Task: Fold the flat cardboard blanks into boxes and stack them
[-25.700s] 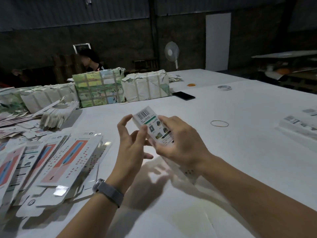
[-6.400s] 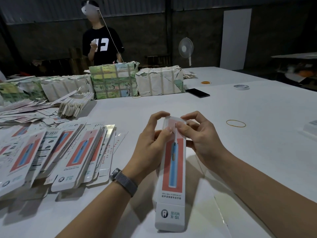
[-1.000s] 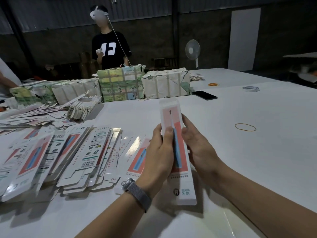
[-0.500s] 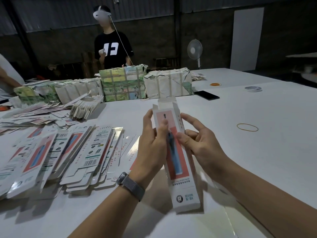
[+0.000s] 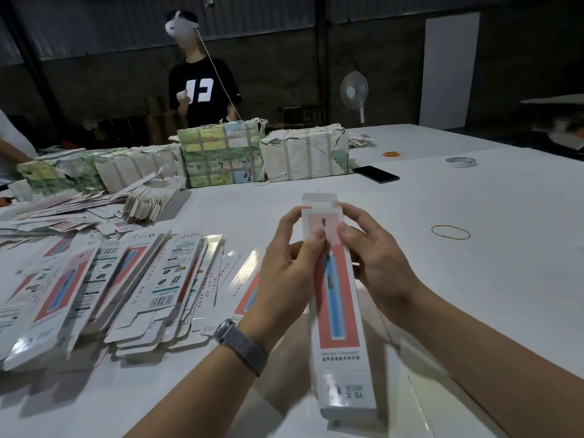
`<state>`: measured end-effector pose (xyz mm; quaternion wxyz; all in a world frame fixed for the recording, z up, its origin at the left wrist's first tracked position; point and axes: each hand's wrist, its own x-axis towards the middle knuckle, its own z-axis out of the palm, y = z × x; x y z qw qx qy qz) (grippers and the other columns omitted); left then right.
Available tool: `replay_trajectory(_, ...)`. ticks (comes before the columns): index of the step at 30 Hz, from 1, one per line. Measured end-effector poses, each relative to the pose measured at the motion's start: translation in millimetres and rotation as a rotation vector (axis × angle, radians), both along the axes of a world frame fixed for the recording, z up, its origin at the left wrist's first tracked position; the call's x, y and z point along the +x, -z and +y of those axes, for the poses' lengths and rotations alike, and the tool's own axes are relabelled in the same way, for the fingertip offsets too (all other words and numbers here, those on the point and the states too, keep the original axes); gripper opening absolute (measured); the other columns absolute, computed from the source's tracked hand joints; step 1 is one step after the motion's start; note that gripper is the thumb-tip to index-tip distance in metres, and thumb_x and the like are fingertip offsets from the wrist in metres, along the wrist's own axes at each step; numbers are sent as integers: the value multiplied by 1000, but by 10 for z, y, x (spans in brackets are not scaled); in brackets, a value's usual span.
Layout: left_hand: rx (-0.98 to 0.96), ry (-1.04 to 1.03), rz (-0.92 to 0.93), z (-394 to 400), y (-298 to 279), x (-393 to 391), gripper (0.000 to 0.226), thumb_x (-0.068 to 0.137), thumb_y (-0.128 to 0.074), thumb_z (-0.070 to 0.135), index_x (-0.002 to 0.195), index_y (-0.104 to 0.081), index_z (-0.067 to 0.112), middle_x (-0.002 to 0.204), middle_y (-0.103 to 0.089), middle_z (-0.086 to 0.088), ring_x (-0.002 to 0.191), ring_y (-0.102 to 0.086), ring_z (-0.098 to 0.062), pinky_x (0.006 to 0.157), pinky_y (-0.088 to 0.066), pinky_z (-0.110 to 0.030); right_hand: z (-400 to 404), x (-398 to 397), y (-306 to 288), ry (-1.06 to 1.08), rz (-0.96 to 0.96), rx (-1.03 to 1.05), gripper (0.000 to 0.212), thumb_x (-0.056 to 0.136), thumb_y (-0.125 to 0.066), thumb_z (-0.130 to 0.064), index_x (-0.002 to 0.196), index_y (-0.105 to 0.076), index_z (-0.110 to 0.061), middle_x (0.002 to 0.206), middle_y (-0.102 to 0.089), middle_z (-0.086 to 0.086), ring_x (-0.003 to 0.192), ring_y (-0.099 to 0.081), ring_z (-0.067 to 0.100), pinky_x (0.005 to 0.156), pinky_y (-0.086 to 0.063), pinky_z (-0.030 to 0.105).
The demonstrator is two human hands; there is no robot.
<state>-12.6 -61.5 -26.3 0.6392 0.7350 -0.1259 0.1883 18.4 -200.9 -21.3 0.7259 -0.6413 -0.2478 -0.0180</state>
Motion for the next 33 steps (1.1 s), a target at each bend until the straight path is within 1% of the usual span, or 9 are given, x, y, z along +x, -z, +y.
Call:
replay_trajectory(4,71,-20,-19,35,10,-1,45,93,-52,47,138,-45,40,100,-76,7,85,-76,-20,71,-63,-35,0,22,37,-15,17,-9,23,105,-44,-27,112,-63,-39,102,-73,9,82,-71,24,73,-61,34)
replay_trajectory(7,103,-29,-9,22,25,-6,54,91,-52,49,143,-44,34,109,-75,1,88,-76,-21,76,-64,-42,-14,30,28,2,18,7,22,105,-44,-21,111,-63,-29,100,-73,4,85,-71,21,75,-61,33)
replay_trajectory(11,117,-24,7,19,41,-3,56,90,-51,52,143,-42,36,109,-75,1,88,-75,-20,77,-64,-41,-45,11,-23,22,-8,63,14,102,-50,-12,108,-62,-18,101,-74,-6,91,-72,21,75,-60,29)
replay_trajectory(14,119,-9,40,13,57,-7,51,88,-50,57,137,-41,44,101,-75,2,85,-75,-18,74,-64,-36,-51,7,-24,80,-31,100,13,98,-57,-7,103,-55,-19,105,-72,-5,94,-70,30,84,-60,38)
replay_trajectory(16,110,-9,52,4,69,-20,42,92,-51,62,130,-36,51,91,-75,6,82,-75,-16,72,-63,-32,-48,8,-18,102,-49,97,19,97,-58,-7,104,-52,-23,104,-70,-4,93,-70,30,83,-60,38)
replay_trajectory(21,98,-1,75,9,80,-15,57,85,-50,57,138,-30,48,85,-75,6,81,-75,-17,75,-63,-33,-52,26,-12,145,-114,39,27,97,-60,-10,109,-56,-35,104,-69,-6,90,-70,24,81,-60,34)
replay_trajectory(24,100,-4,79,13,82,-8,52,87,-50,56,136,-38,44,88,-75,7,83,-75,-14,71,-62,-29,-52,31,-9,139,-121,19,26,98,-58,-9,109,-61,-33,106,-70,-5,87,-68,27,80,-60,33)
replay_trajectory(27,92,-2,94,9,82,-11,52,87,-51,56,135,-41,41,88,-75,4,81,-75,-16,69,-61,-29,-58,25,-9,122,-108,-4,25,100,-55,-9,103,-65,-31,97,-72,-4,84,-67,32,77,-61,33)
replay_trajectory(33,147,-3,67,-20,57,-17,51,89,-52,55,136,-42,39,90,-75,2,80,-75,-17,71,-63,-33,-39,25,-57,123,-38,95,16,99,-58,-20,85,-65,-16,79,-68,-4,73,-66,15,68,-58,28)
